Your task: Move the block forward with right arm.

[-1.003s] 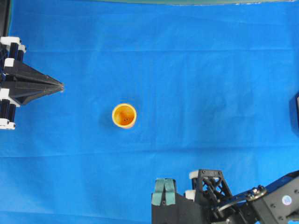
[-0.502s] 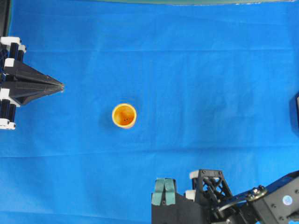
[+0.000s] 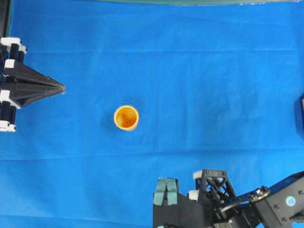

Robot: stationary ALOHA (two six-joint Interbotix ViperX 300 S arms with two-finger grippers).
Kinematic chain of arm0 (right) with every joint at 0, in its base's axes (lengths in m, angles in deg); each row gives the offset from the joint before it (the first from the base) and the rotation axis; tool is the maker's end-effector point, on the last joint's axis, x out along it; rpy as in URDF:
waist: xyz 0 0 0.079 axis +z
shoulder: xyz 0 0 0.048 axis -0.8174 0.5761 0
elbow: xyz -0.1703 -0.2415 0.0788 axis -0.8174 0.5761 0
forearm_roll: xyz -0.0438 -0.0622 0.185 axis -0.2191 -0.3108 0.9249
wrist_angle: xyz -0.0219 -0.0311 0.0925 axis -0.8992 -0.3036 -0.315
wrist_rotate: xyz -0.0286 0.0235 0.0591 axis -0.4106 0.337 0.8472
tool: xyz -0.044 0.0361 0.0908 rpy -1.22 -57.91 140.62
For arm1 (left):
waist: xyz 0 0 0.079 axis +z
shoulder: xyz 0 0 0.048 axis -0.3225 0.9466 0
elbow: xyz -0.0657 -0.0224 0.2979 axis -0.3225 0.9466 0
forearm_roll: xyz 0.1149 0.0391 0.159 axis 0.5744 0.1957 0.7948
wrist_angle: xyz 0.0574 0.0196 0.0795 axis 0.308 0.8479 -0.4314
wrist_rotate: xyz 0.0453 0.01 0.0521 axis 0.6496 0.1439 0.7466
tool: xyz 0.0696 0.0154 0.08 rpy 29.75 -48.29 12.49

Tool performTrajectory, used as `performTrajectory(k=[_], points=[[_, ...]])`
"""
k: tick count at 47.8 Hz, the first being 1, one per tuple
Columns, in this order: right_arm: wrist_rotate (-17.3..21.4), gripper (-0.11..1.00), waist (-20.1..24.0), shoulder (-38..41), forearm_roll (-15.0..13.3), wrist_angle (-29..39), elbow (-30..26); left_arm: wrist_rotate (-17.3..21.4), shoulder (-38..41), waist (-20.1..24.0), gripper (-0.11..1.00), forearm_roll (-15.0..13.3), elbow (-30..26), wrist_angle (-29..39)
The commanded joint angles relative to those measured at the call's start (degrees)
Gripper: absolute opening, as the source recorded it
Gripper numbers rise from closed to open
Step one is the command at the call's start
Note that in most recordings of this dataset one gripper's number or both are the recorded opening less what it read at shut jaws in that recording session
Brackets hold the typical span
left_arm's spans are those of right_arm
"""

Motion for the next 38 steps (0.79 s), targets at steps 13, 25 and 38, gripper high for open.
performTrajectory(k=[13, 25, 38], points=[[0.79, 0.41, -1.76, -1.41, 1.76, -0.35, -1.49, 0.09, 0.62, -0.18, 0.01, 0.09, -1.93, -0.26], [1.14, 0.41, -3.25, -3.6, 3.34, -2.9, -0.18, 0.09, 0.62, -0.18, 0.01, 0.09, -1.93, -0.26], [1.23, 0.41, -3.25, -4.66, 5.36, -5.54, 1.23, 0.18, 0.62, -0.44, 0.01, 0.09, -1.93, -0.18]])
